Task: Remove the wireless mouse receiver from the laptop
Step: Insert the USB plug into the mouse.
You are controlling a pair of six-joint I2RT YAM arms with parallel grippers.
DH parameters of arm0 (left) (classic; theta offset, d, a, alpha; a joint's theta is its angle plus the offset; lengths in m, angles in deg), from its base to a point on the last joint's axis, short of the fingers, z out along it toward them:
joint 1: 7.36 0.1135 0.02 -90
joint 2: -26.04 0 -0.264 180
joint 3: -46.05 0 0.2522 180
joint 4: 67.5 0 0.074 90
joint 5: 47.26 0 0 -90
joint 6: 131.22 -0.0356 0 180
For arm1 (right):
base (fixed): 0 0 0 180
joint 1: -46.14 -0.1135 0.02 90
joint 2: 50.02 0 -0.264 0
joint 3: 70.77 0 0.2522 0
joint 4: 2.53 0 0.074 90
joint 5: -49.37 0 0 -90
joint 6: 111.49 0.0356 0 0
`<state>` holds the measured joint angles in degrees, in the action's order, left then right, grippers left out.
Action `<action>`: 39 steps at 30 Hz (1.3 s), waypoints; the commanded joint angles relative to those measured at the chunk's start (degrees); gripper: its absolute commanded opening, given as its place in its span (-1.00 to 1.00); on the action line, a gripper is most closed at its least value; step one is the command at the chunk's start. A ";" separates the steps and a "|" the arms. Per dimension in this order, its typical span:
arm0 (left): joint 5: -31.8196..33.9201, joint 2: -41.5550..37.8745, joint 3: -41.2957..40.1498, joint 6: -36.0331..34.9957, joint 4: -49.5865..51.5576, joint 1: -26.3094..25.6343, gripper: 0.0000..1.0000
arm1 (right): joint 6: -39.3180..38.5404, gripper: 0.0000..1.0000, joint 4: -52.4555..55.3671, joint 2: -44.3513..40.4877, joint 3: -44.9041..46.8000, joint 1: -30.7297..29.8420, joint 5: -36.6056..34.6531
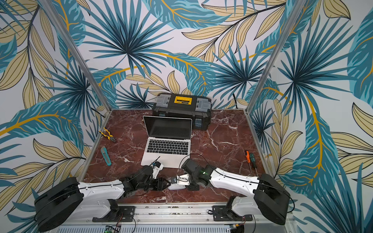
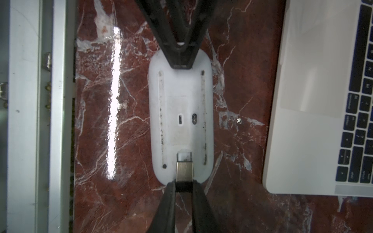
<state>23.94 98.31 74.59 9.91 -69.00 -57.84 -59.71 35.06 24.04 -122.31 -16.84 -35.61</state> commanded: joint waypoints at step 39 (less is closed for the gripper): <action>-0.58 6.07 0.00 1.21 -0.35 -0.96 -0.04 | -0.47 -0.85 -2.49 2.67 0.70 0.12 -0.54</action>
<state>22.84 102.22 75.10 10.88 -73.79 -58.56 -60.08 33.32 26.18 -122.31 -16.84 -35.70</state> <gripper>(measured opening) 0.481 0.184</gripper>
